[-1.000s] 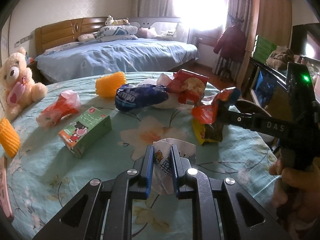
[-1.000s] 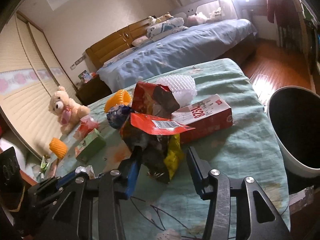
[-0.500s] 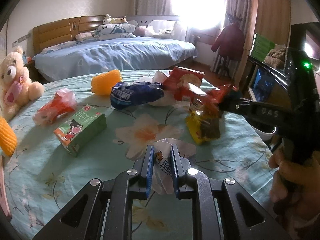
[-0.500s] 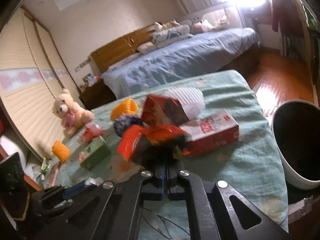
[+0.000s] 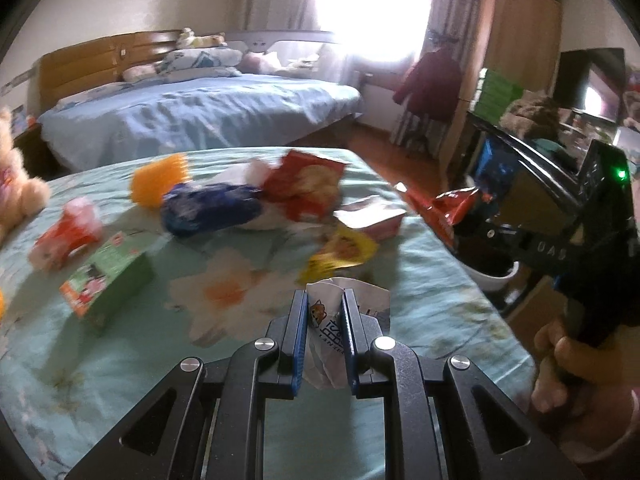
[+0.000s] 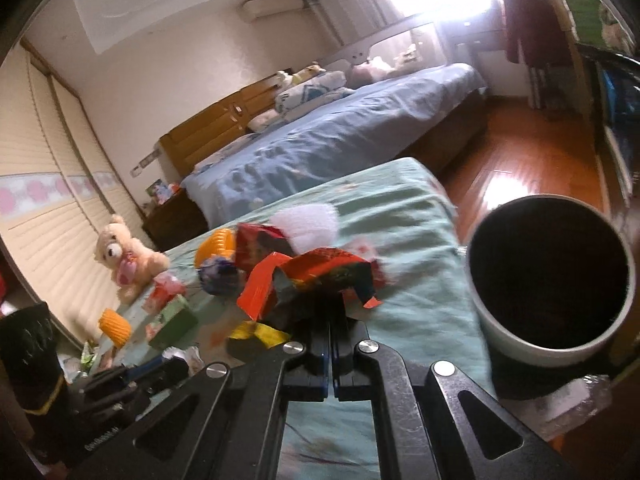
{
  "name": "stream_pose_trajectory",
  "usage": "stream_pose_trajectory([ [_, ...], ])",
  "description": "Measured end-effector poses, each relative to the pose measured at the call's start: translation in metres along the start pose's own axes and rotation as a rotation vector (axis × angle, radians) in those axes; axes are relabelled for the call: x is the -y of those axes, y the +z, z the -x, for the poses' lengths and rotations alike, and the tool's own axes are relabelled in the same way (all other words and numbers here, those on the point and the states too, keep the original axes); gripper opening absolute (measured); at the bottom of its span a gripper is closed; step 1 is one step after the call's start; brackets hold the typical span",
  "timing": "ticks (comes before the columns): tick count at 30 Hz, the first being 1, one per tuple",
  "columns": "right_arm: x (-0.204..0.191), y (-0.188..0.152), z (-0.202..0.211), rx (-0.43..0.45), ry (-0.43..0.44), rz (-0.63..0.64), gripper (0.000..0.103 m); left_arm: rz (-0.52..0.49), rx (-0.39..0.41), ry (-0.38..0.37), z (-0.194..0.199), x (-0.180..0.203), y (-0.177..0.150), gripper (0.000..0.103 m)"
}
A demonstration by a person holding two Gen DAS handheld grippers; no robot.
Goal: Collect trash
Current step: 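Carry the white paper and red wrapper over the black trash bin with both tools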
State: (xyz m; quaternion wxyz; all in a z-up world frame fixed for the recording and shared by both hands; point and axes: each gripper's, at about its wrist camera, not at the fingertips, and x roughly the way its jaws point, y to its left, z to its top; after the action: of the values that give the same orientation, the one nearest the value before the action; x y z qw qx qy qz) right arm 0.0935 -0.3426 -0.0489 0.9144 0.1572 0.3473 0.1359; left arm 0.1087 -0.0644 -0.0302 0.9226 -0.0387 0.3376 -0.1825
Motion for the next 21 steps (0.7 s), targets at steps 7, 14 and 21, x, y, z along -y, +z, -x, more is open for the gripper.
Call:
stream_pose_trajectory([
  [7,0.040,-0.005,0.020,-0.002,-0.074,-0.043,0.000,-0.068,-0.012,-0.069,-0.016,0.040,0.009,0.015],
  [14,0.081,-0.002,0.034,-0.011,-0.147,-0.071,0.000,-0.097,-0.024,-0.114,-0.039,0.068,0.022,0.015],
  [21,0.111,0.003,0.037,-0.033,-0.205,-0.089,0.000,-0.120,-0.024,-0.126,-0.065,0.085,0.038,0.015],
])
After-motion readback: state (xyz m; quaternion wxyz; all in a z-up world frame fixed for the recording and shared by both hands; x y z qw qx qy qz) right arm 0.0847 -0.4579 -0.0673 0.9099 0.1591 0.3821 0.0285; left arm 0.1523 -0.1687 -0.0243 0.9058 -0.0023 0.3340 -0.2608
